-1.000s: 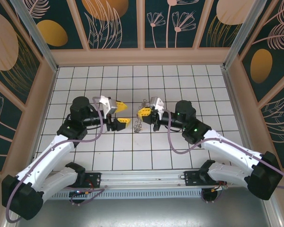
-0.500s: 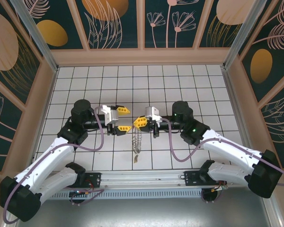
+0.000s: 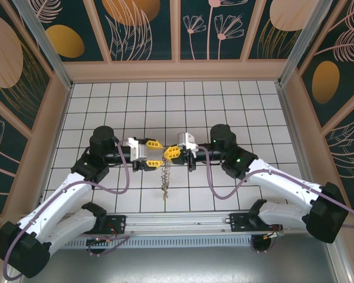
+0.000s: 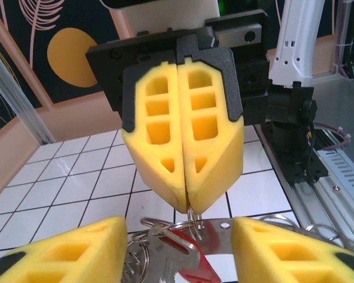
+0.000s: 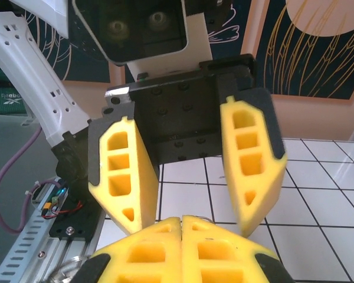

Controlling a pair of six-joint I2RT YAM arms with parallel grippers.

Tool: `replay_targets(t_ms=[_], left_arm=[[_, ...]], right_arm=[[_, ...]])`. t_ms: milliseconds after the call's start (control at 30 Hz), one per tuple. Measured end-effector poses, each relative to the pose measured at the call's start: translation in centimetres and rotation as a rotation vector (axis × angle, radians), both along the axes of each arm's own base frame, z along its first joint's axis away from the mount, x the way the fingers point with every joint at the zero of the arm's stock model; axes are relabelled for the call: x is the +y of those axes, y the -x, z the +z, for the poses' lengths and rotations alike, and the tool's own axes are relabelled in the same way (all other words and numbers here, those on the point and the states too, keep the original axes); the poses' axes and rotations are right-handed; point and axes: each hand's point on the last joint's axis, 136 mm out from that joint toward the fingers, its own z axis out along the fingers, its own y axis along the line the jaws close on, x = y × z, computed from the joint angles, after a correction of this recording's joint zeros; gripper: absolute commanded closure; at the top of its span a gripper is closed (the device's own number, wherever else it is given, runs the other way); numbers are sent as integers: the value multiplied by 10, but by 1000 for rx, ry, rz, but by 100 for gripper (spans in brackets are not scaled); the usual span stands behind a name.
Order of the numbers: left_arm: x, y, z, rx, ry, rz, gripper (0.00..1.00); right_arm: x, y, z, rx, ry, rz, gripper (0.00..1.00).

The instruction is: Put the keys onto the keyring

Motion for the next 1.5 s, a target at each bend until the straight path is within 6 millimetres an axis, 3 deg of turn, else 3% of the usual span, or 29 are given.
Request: replay_targets(t_ms=[600, 900, 1267, 1500], left_arm=[[0, -3, -7, -8, -21, 11, 76], [-1, -3, -10, 17, -26, 15, 100], [-1, -13, -14, 73, -36, 68, 100], [-1, -22, -15, 98, -41, 126, 100]], right_arm=[[5, 1, -1, -2, -9, 12, 100], [6, -3, -1, -2, -10, -5, 100], [6, -11, -5, 3, 8, -50, 100], [4, -16, -9, 11, 40, -75, 78]])
